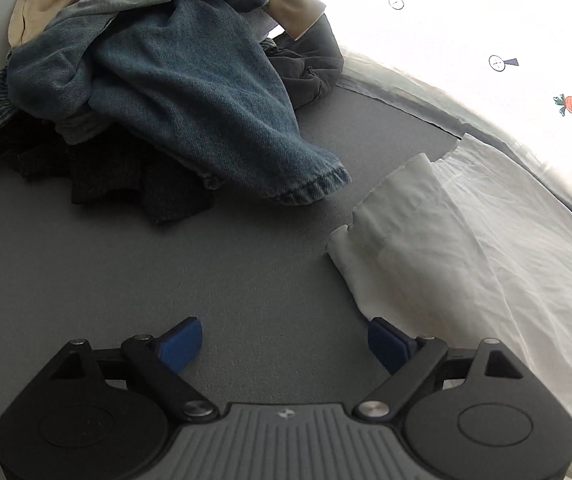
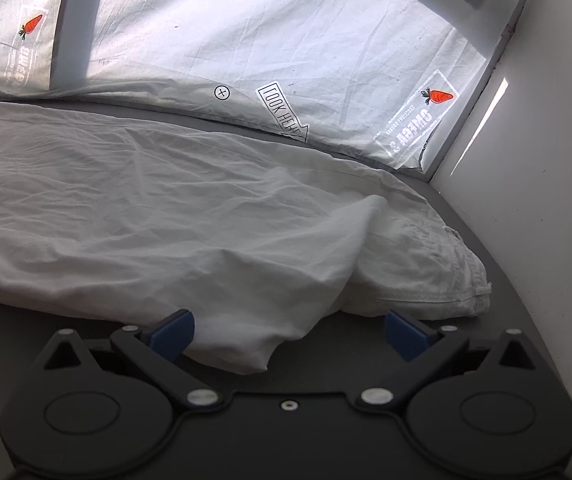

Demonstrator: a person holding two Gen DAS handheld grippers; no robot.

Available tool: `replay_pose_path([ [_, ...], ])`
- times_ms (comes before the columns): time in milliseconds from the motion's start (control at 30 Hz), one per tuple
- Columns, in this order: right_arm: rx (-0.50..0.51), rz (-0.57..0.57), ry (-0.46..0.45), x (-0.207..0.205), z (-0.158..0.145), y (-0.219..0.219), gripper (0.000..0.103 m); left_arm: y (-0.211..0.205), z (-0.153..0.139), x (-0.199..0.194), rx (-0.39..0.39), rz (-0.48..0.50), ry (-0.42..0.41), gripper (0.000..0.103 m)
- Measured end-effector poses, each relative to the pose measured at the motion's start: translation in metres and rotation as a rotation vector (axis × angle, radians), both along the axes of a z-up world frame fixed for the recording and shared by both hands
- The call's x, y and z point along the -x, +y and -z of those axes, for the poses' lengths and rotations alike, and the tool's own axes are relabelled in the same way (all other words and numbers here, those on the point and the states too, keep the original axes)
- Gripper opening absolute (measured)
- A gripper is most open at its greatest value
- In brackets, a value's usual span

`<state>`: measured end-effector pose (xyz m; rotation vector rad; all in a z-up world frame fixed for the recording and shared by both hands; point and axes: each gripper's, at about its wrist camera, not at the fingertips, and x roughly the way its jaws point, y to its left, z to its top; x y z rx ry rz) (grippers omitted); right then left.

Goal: Fold clothes

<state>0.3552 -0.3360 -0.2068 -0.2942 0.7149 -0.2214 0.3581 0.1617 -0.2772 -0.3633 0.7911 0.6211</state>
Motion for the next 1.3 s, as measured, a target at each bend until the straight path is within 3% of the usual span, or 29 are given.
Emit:
replay_pose_path([
  [233, 0.013, -0.102, 0.031, -0.006, 0.003, 0.016, 0.103, -0.052, 0.001, -0.024, -0.092, 0.209, 0.09, 0.091],
  [367, 0.027, -0.177, 0.061, -0.007, 0.008, 0.029, 0.103, -0.063, 0.002, -0.024, -0.111, 0.203, 0.101, 0.091],
  [500, 0.055, -0.308, 0.109, -0.008, 0.014, 0.049, 0.103, -0.058, 0.002, -0.019, -0.071, 0.2, 0.096, 0.091],
  [633, 0.196, -0.393, 0.102, -0.006, 0.024, 0.071, 0.103, -0.057, 0.002, -0.015, -0.053, 0.193, 0.089, 0.091],
  [700, 0.294, -0.396, 0.071, -0.009, 0.025, 0.077, 0.103, -0.058, 0.002, -0.014, -0.054, 0.197, 0.092, 0.091],
  [733, 0.297, -0.393, 0.044, -0.012, 0.02, 0.077, 0.103, -0.058, 0.002, -0.013, -0.054, 0.199, 0.094, 0.091],
  [867, 0.163, -0.329, -0.042, -0.034, -0.009, 0.06, 0.103, -0.06, 0.001, -0.014, -0.048, 0.215, 0.103, 0.091],
  [1000, 0.113, -0.249, -0.081, -0.064, -0.013, 0.046, 0.103, -0.062, -0.001, -0.014, -0.032, 0.226, 0.103, 0.091],
  [1233, 0.112, -0.22, -0.042, -0.083, 0.002, 0.053, 0.103, -0.078, -0.01, -0.015, 0.03, 0.27, 0.081, 0.091],
  [1300, 0.105, -0.219, -0.028, -0.08, 0.006, 0.055, 0.103, -0.089, -0.009, -0.022, 0.011, 0.305, 0.088, 0.092],
])
